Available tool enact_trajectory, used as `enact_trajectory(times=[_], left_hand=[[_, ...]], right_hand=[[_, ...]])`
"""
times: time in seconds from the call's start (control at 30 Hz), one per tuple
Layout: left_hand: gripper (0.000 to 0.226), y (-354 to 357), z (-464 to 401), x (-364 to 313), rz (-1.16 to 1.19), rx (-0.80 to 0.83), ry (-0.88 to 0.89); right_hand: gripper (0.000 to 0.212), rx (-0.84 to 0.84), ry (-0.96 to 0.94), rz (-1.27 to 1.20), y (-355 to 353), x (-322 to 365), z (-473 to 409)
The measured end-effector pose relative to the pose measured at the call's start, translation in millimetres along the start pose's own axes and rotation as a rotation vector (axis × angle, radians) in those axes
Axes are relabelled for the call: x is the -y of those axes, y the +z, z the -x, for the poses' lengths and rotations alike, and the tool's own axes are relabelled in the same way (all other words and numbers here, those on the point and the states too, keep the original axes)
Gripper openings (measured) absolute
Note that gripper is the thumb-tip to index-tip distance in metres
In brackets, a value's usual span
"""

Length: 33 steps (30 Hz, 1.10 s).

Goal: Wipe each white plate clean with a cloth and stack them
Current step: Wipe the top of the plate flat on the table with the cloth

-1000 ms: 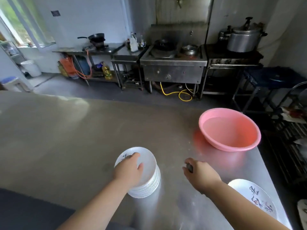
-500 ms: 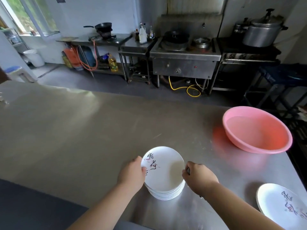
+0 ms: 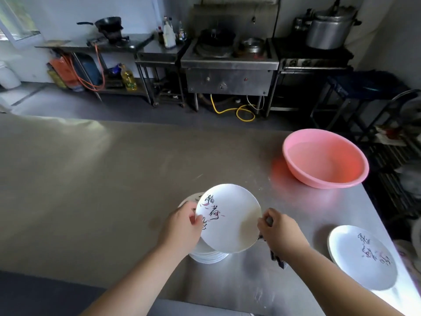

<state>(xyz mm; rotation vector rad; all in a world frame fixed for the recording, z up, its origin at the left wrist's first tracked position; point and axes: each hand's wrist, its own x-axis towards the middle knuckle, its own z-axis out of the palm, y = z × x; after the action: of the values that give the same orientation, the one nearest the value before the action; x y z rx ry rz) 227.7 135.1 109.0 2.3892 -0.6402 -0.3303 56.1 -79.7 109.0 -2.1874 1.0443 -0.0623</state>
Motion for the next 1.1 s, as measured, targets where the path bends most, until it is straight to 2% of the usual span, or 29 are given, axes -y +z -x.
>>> enact_trajectory(times=[0.27, 0.57, 0.77, 1.0, 1.1], left_hand=[[0.015, 84.4, 35.9, -60.7, 0.012, 0.134, 0.120], [0.020, 177.8, 47.3, -70.9, -0.058, 0.357, 0.054], [0.020, 209.3, 52.4, -55.2, -0.140, 0.369, -0.018], [0.024, 222.0, 56.7, -40.2, -0.117, 0.366, -0.027], [0.036, 223.8, 59.3, -33.9, -0.119, 0.394, 0.007]], right_hand=[[0.019, -0.015, 0.150, -0.041, -53.1, -97.4, 23.2], [0.020, 0.112, 0.321, 0.011, -38.6, -192.3, 23.2], [0.019, 0.168, 0.347, 0.123, -21.5, -215.0, 13.0], [0.017, 0.226, 0.321, 0.167, -17.0, -219.3, 7.1], [0.012, 0.149, 0.253, 0.265, -22.0, -209.4, 5.1]])
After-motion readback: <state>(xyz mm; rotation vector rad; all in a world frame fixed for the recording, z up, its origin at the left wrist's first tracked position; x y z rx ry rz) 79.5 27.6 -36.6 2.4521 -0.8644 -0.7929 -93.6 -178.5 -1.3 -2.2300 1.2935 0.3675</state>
